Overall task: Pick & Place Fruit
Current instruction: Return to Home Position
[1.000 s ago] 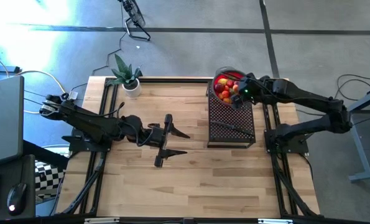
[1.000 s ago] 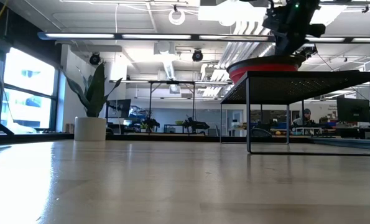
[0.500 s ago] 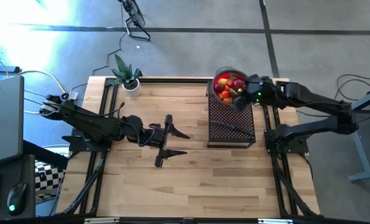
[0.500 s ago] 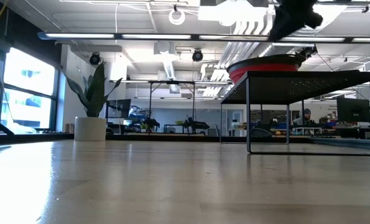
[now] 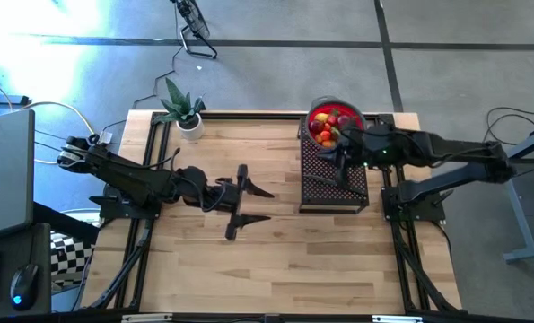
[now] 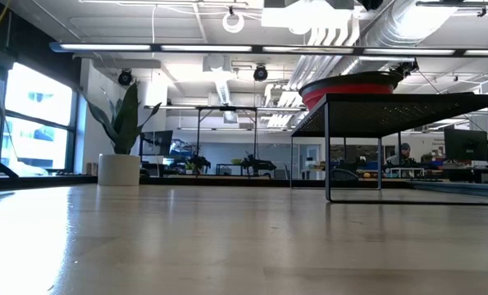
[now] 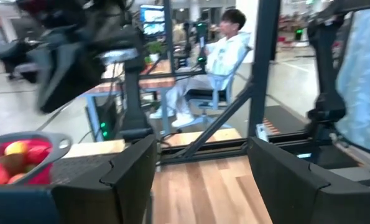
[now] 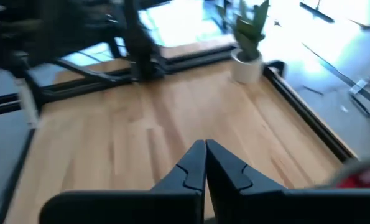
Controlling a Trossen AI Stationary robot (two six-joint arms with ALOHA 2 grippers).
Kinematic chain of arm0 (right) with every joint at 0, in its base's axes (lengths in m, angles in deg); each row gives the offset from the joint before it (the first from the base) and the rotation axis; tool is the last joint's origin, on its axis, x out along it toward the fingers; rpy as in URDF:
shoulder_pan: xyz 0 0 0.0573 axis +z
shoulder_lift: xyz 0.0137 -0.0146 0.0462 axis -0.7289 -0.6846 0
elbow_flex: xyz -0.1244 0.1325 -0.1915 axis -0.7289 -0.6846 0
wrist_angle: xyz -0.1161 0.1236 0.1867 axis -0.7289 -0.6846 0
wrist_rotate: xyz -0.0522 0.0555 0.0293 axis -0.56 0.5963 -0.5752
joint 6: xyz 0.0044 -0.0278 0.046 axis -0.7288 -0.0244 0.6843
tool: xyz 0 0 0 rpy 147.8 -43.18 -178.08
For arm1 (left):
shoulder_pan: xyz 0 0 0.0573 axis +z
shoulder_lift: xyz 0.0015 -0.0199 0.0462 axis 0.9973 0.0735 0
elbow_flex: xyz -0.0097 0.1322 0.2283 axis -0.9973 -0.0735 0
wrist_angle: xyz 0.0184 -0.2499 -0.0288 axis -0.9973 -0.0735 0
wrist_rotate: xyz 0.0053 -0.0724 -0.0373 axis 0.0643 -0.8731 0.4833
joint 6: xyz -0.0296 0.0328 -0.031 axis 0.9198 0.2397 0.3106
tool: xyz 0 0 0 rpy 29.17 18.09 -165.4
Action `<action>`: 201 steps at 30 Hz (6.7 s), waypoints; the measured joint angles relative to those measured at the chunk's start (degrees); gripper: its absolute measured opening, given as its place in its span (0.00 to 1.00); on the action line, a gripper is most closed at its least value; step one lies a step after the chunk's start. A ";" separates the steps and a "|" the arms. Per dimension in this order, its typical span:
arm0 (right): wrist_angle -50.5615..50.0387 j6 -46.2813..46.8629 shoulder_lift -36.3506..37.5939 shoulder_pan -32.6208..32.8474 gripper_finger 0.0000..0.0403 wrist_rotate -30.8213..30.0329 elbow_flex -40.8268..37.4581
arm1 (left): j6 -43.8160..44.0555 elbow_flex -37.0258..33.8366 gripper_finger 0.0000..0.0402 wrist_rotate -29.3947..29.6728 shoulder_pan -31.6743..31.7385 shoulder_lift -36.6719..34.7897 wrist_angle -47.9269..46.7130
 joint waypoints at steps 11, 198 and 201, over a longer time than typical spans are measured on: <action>5.45 -3.96 -0.01 6.28 0.01 2.59 -0.02 | -1.54 0.00 0.33 4.14 0.00 0.02 -1.45; 17.73 -10.24 44.34 30.61 0.01 -13.90 -30.36 | -2.83 -58.99 0.00 -10.00 -3.41 -74.58 -18.45; 16.06 -10.22 46.21 30.61 0.01 -13.86 -30.36 | -2.82 -58.99 0.00 -9.88 -3.41 -74.58 -18.46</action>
